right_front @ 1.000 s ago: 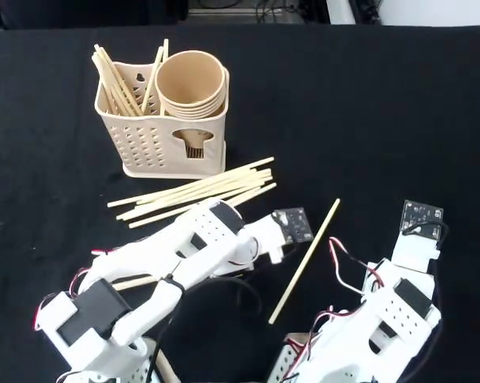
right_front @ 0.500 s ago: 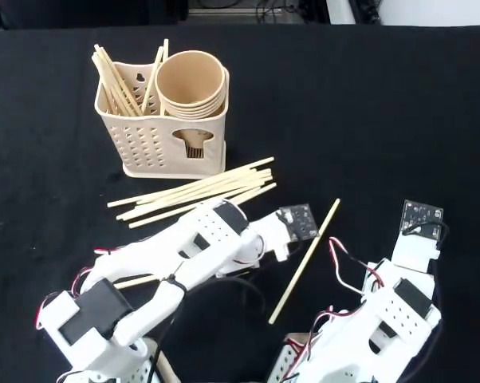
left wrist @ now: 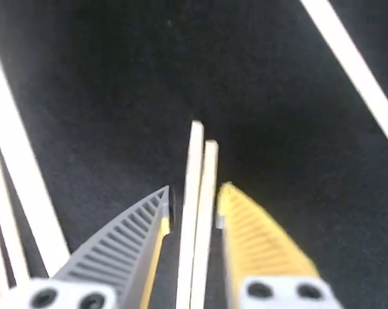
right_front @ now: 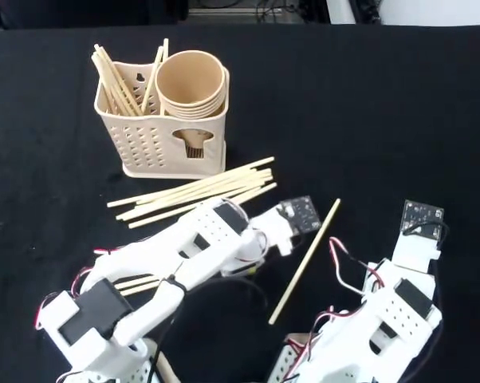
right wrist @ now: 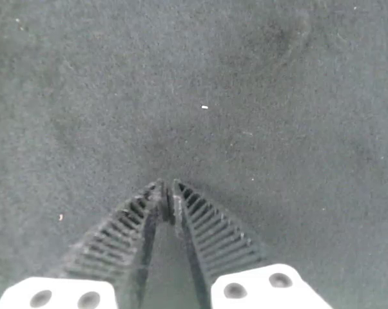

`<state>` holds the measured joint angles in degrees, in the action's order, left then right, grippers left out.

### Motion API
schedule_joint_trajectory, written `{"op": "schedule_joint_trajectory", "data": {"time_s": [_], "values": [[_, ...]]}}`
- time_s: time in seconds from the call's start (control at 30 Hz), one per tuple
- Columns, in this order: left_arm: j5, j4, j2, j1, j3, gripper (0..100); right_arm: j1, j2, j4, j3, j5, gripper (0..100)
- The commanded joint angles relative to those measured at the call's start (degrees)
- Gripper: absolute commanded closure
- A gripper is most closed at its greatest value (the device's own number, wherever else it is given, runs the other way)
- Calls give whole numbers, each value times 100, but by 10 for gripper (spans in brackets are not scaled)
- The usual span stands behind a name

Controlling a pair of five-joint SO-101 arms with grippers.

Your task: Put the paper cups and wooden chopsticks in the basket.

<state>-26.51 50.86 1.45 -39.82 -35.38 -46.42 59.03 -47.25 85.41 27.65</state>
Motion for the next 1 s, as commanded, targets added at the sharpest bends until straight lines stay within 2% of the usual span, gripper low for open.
{"op": "schedule_joint_trajectory", "data": {"time_s": [0.0, 0.57, 0.67, 0.8, 0.87, 0.97], "values": [[18, -141, 18, 189, 233, 975, -53, 84, 70, -31, 44, 984], [-396, 149, 88, 215, 259, 966, -53, 84, 70, -31, 44, 984], [-422, 149, 88, 435, 391, 930, -53, 84, 70, -31, 44, 984], [-440, 97, 26, 1226, 971, 845, -53, 84, 70, -31, 44, 984], [-624, 114, 18, 1534, 1226, 841, -53, 84, 70, -31, 44, 984], [-862, 149, 18, 1543, 1288, 839, -53, 84, 70, -31, 44, 984]]}}
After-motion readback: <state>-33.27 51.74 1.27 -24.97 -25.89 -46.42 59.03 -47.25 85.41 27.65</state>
